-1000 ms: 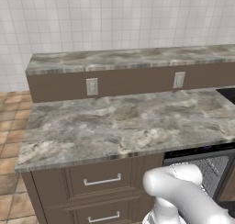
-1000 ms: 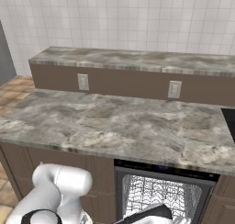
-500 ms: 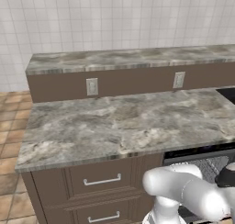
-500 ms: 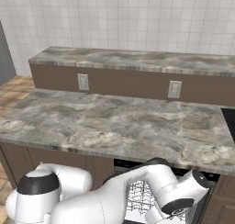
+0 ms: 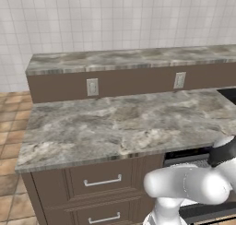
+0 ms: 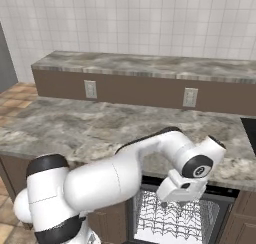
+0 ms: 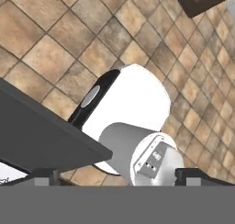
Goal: Open the dishwasher door and pull out the top rack.
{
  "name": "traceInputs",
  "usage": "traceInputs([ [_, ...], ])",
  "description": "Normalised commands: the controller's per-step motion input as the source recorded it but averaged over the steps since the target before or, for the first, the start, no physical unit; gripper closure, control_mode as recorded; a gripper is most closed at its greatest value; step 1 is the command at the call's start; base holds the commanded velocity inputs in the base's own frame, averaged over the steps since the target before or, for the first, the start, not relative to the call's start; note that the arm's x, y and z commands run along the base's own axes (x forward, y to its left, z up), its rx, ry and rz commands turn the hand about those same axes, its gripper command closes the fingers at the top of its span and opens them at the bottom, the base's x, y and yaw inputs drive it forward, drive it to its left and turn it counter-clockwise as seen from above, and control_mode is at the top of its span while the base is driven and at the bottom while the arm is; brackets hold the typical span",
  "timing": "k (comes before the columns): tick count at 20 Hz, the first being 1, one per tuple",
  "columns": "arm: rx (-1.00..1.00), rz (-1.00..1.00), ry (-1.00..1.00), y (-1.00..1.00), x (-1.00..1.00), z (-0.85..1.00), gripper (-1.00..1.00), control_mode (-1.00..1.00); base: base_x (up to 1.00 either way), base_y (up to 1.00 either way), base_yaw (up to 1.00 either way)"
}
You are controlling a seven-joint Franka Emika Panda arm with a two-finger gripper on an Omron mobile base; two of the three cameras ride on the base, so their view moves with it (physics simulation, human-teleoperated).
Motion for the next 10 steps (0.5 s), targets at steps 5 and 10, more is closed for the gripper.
traceInputs([
  [5, -0.03, 0.26, 0.0, 0.52, 0.53, 0.5, -1.0, -1.0, 0.0, 0.0, 0.0],
  [10, -0.02, 0.14, 0.0, 0.65, 0.54, 0.15, -1.0, -1.0, 0.0, 0.0, 0.0],
])
